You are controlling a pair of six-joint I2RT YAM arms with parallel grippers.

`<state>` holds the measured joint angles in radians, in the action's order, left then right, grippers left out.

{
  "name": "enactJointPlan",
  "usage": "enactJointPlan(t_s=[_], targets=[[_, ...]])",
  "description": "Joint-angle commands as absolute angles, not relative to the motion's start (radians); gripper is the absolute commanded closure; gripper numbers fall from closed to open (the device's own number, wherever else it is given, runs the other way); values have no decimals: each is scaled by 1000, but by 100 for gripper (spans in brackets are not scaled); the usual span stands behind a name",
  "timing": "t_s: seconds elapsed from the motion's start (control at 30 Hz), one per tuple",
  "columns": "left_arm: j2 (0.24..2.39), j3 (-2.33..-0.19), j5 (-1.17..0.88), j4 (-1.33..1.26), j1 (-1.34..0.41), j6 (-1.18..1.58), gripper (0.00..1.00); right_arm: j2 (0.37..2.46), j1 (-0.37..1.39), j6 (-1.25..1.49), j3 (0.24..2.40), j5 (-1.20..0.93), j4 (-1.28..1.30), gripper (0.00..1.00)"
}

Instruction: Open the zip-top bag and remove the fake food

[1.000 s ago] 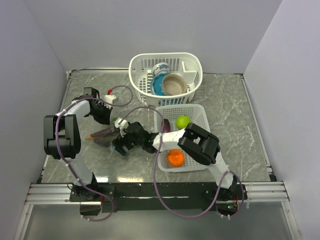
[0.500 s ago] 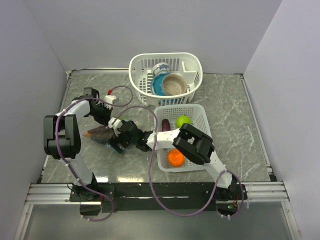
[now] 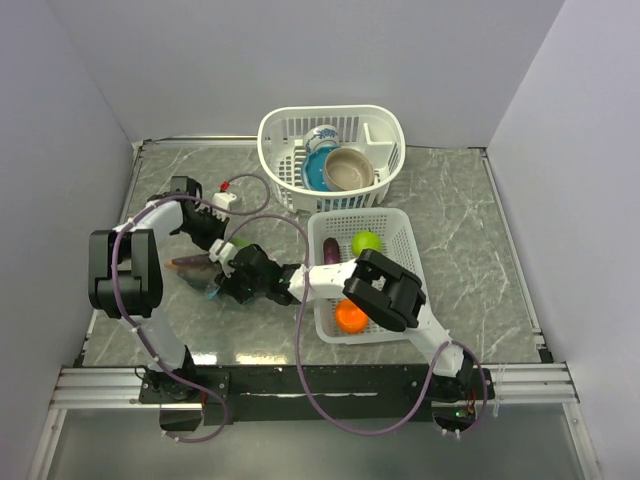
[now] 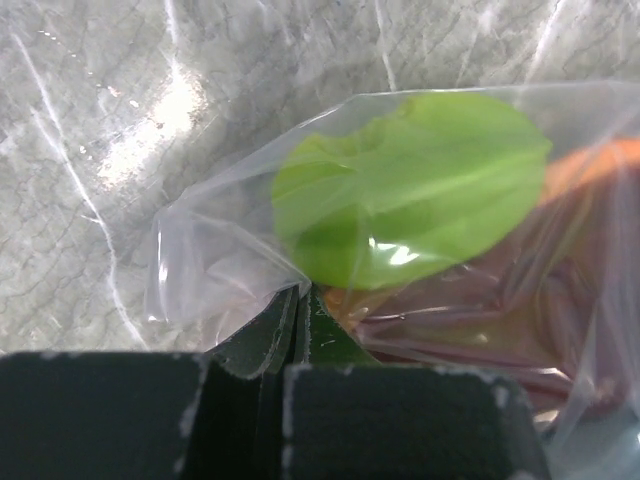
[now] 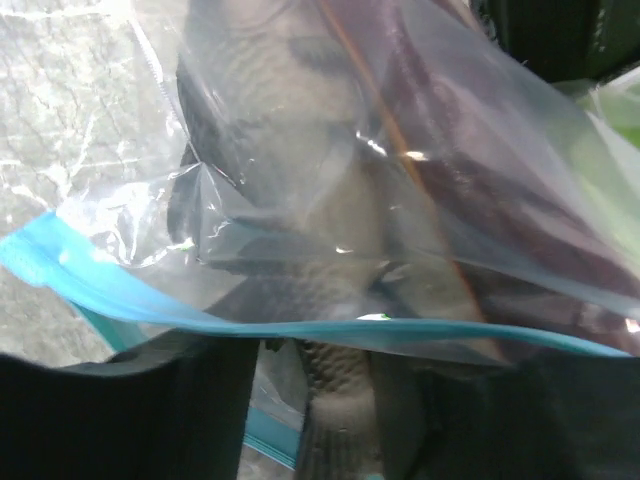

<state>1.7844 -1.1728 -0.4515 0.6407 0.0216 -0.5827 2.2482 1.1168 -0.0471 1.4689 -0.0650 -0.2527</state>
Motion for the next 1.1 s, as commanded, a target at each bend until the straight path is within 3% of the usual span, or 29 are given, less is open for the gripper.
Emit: enactJointPlan(t_s=[0.0,0.17,0.37,0.73,1.07], targets=[[1769,-1154,-444,617,6,-569,99,2220,1129,-9,1395,-69,-186,61],[1761,-1100,-376,558,8,-568,99,2140,1132,61,1299,-58,-190,80],[1775,-1052,-275,497,8,-568,99,1972,1150,95,1180,-8,-202,89],[1809,-1055,-222,471,6,-558,99,1704,1150,118,1091,149,-29,82],[1809,-1081,-258,491,15,-545,99,1197,1106,207,836,392,55,93]])
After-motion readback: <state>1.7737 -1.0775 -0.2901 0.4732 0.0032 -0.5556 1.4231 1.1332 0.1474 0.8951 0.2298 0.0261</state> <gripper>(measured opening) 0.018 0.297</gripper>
